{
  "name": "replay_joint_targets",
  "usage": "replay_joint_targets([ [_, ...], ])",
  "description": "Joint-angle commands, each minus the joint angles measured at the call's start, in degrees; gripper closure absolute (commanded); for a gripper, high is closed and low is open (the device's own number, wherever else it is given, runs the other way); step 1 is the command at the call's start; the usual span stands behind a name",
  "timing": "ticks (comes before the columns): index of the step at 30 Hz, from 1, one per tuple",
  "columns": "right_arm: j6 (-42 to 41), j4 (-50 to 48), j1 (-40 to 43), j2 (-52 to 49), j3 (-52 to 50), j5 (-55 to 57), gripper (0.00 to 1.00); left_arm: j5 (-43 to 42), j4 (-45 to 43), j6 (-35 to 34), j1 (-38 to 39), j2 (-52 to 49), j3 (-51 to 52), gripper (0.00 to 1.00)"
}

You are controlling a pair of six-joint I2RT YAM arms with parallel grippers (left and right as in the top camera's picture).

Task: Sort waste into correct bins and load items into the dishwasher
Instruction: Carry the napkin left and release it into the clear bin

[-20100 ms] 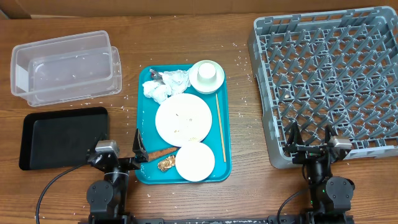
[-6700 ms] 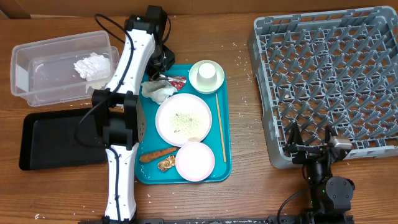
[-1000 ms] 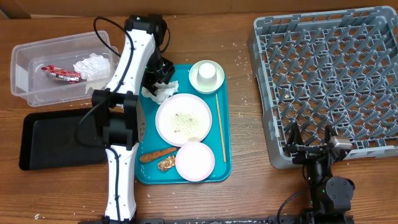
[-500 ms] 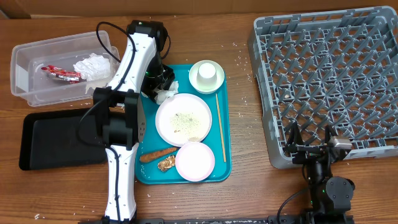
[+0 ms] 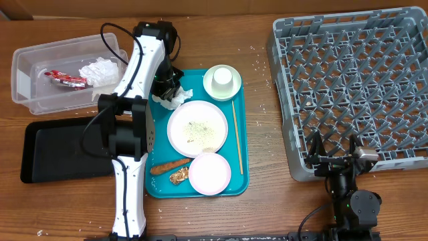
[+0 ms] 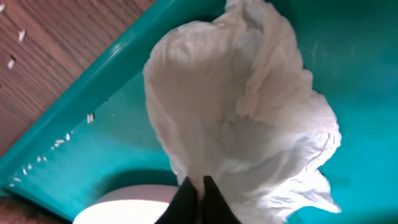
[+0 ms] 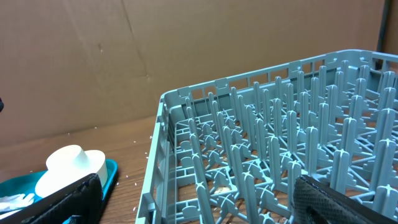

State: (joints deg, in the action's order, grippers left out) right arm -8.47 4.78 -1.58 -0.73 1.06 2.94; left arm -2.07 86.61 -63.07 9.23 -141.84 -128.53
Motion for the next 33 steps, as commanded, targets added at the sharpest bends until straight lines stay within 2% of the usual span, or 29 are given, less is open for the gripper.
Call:
replay_joint_targets([
  [1, 0.39, -0.15, -0.17, 0.55, -0.59, -0.22, 0.0, 0.33, 1.14, 3.56, -0.26, -0.85, -4.07, 0.96],
  [8, 0.37, -0.15, -0.17, 0.55, -0.59, -0.22, 0.0, 1.66, 5.55, 7.89, -0.42, -0.85, -19.85, 0.96],
  [17, 0.39, -0.15, -0.17, 0.55, -0.59, -0.22, 0.0, 11.78, 7.96, 7.8, -5.7, -0.85, -39.34, 0.96],
  [30, 0.37, -0.15, -0.17, 0.55, -0.59, -0.22, 0.0, 14.08, 8.96, 7.76, -21.9, -0.87, -40.28, 0.95],
  [32, 0.39, -0.15, -0.17, 0.55, -0.59, -0.22, 0.0, 13.97, 9.09, 7.78, -23.93, -0.87, -40.13, 0.71],
  [33, 0.39, -0.15, -0.17, 0.55, -0.59, -0.22, 0.0, 13.9, 9.22, 7.8, -24.72, -0.87, -39.98, 0.63],
])
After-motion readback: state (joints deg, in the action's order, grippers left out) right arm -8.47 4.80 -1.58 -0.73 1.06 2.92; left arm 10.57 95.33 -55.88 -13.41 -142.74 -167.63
